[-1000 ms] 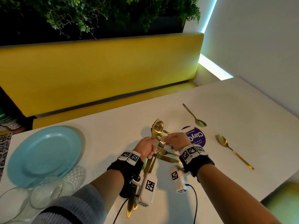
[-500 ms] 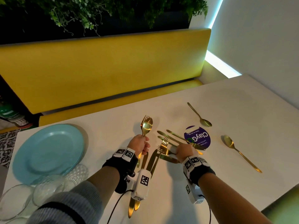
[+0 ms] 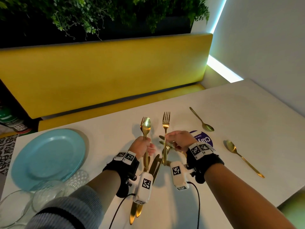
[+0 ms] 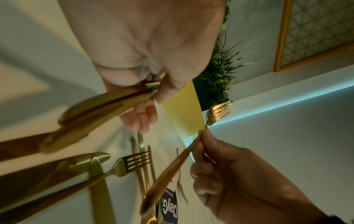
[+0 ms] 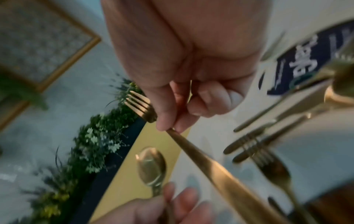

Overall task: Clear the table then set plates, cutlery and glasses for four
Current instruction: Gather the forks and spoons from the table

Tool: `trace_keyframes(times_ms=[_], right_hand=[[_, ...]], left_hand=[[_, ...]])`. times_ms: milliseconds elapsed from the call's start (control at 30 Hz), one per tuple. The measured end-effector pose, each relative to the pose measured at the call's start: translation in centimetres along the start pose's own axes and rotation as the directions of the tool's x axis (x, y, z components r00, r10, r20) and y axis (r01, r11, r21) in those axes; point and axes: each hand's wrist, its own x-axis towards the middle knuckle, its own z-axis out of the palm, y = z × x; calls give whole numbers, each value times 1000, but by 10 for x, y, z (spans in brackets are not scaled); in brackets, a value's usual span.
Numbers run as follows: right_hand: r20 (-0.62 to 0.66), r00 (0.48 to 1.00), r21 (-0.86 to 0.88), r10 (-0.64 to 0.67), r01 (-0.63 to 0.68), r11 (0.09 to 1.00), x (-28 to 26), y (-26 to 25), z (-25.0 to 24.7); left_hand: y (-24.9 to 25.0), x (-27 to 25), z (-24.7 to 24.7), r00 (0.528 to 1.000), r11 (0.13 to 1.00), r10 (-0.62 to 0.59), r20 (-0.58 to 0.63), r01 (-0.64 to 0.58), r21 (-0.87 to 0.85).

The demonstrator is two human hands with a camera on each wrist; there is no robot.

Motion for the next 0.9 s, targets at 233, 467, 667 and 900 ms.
trace_keyframes(times_ms=[233,467,667,900], right_hand=[[113,985,-1,127,-128,992,3,5,31],[147,976,-187,158,-130,974,-1,7,45],[24,991,-263,131,-120,957,1,13,45],[-193,967,-434,167,-237,869,6,61,55]], left_hand=[[3,-14,5,989,1000,17,147,-14,-22],[-7,-13,2,980,987,-2,197,-29,156],[-6,-20,2,986,979,-32,161,-2,206],[-7,-14,-15,999,991,-33,-33,37,126]])
